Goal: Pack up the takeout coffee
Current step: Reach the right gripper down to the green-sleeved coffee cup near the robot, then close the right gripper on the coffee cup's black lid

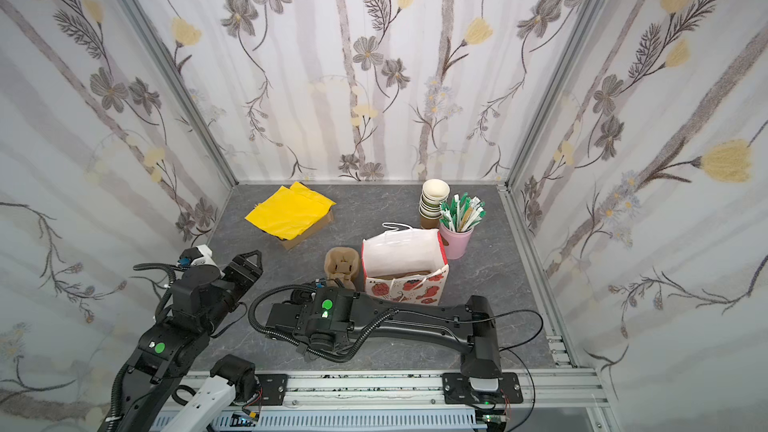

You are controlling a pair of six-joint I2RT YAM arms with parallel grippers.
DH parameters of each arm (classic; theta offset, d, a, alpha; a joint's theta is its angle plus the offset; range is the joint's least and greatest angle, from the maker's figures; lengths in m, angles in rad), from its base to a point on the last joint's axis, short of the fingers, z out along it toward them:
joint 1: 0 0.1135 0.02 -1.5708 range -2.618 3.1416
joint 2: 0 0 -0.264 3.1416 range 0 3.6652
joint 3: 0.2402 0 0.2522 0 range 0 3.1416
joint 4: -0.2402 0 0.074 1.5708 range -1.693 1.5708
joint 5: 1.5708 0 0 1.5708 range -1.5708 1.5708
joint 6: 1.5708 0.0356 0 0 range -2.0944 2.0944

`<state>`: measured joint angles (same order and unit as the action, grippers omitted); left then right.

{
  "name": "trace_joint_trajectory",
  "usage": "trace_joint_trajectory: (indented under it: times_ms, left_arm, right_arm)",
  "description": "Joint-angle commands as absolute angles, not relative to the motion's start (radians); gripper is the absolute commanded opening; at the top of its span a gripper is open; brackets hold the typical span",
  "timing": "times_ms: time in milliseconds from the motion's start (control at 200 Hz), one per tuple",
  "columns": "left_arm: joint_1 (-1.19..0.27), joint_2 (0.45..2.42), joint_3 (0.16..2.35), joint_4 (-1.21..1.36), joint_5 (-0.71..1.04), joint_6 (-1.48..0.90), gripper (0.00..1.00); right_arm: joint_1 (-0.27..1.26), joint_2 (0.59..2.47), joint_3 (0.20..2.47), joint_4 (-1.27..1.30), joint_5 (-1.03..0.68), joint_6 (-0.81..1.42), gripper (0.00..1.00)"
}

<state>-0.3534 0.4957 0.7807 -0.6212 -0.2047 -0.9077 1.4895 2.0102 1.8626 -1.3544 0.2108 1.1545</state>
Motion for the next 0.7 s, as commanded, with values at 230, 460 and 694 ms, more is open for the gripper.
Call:
trace_joint_trajectory:
  times_ms: [230,460,694]
  left_arm:
    - [-0.353,0.466,0.802,-0.655,-0.191,-0.915,0.72]
    - [-0.353,0.469,0.802,-0.657,-0.178,-0.923,0.72]
    - [-0.353,0.476,0.804,-0.657,-0.177,-0.923,0.72]
  right_arm:
    - [1.439,2.061,1.812,-1.268,0.246,1.256,0.88]
    - [1.399,2.057,1.756,-1.240,0.265,1.253,0.87]
    - [1.387,2.066,1.737,-1.182,0.230,1.238,0.83]
